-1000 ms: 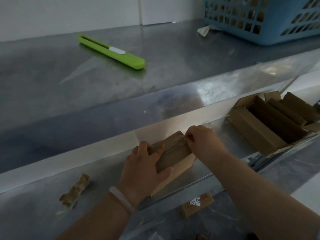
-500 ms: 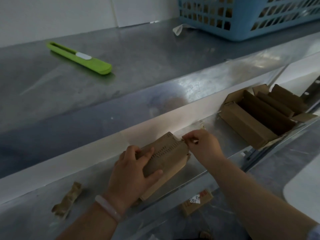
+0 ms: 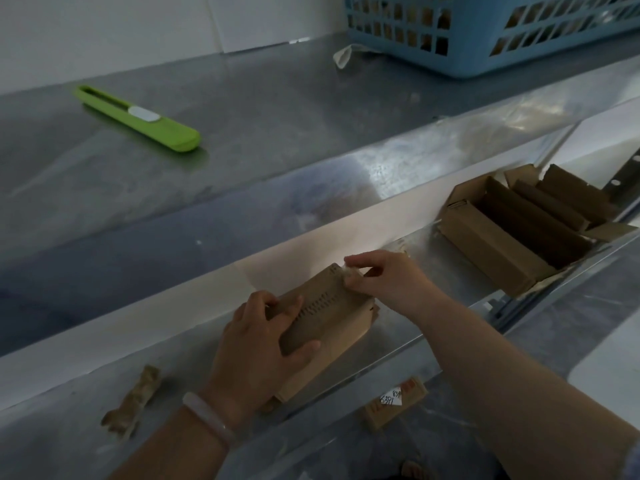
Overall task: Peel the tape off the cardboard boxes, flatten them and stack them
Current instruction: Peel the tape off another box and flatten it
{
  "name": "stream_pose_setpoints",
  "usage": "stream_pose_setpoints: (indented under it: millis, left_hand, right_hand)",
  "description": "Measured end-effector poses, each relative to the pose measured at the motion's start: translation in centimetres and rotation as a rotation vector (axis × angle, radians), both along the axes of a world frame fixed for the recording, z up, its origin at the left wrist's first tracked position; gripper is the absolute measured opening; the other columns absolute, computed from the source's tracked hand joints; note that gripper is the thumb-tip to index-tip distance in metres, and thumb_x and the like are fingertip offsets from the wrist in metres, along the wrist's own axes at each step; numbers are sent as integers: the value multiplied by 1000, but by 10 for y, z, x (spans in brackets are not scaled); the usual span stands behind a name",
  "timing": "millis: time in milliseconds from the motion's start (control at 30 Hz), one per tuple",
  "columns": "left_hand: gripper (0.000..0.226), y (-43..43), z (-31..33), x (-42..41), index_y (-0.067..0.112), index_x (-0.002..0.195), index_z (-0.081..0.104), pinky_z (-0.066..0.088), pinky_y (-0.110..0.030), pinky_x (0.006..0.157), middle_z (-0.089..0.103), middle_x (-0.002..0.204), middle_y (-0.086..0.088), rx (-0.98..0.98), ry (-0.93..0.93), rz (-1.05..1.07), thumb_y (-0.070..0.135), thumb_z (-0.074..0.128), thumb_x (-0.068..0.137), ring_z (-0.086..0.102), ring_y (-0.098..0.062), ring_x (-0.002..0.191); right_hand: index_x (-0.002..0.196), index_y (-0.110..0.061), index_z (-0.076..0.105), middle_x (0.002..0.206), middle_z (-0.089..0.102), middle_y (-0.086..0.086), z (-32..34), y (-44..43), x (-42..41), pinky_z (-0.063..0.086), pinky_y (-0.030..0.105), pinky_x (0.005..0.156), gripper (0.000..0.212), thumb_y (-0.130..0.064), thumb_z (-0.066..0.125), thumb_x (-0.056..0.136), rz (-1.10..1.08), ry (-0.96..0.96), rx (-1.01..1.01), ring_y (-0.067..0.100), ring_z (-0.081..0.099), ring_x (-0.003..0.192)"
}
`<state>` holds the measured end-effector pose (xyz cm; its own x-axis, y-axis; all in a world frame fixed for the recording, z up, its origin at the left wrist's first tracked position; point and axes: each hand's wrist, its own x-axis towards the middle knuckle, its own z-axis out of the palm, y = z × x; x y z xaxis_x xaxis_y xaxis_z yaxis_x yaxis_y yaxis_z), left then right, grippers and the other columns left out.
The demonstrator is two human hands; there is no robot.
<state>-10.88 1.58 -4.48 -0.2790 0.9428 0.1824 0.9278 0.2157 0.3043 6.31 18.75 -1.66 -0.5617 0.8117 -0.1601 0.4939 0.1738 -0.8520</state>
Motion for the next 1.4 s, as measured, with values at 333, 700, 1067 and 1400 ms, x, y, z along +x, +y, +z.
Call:
stream_pose_setpoints:
  millis: [333, 700, 1067, 1400]
  left_hand:
    - [73, 0, 0, 0, 32, 129, 56, 50, -37, 86, 41, 111, 3, 18, -10, -5, 75, 44, 71, 48, -18, 98]
    - [72, -2, 1, 0, 37, 129, 55, 49, -37, 89, 41, 113, 5, 17, -25, -20, 75, 46, 70, 47, -16, 102]
    - [71, -1, -2, -3, 35, 128, 57, 45, -30, 88, 44, 112, 4, 34, -14, -44, 73, 48, 69, 48, -15, 100]
    - [73, 1, -1, -10, 37, 131, 52, 39, -27, 90, 43, 114, 5, 11, -67, -91, 74, 48, 69, 45, -12, 101]
  right_hand:
    - [69, -24, 59, 74, 63, -4, -22, 2, -15, 49, 28, 62, 23, -29, 80, 74, -248, 63, 25, 14, 60, 73]
    - [99, -25, 73, 92, 69, -13, -46, 2, 7, 45, 2, 65, 20, -11, 66, 87, -165, 98, -70, 2, 63, 88]
    - [115, -3, 66, 106, 68, 16, -35, 14, 24, 59, 28, 72, 25, 1, 58, 91, -125, 470, -910, 23, 65, 91]
    - [105, 2, 64, 95, 72, 16, -40, 31, 21, 59, 30, 71, 19, -4, 64, 88, 52, 285, -800, 22, 70, 86]
